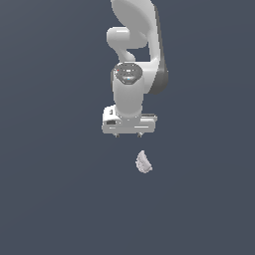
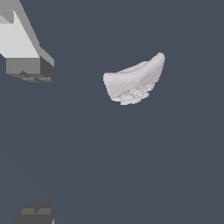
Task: Pick up the object and move it to a goal position.
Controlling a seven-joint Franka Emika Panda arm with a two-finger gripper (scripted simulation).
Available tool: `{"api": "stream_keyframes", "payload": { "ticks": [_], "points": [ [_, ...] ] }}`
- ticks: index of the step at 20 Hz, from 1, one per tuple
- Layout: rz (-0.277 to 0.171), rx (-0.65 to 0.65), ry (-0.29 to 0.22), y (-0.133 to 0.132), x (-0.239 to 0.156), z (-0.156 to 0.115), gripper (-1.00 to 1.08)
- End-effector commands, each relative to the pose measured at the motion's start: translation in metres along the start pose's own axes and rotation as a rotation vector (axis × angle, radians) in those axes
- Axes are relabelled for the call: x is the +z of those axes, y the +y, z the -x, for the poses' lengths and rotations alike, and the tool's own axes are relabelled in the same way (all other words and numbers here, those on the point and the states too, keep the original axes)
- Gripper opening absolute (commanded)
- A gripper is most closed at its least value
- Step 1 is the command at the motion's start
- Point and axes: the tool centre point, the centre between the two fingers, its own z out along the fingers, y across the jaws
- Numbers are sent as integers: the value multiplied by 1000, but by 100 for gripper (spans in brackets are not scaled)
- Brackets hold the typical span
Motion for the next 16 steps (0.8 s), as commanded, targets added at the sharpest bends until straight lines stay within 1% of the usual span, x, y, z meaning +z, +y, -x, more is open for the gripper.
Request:
{"api": "stream_keyframes", "payload": {
  "ticks": [1,4,9,16],
  "points": [
    [0,0,0,0,0,0,100],
    [0,-6,5,-5,0,-3,100],
    [-3,-25,25,-25,-3,-11,100],
    [-2,-38,25,-27,-1,-14,100]
  ]
}}
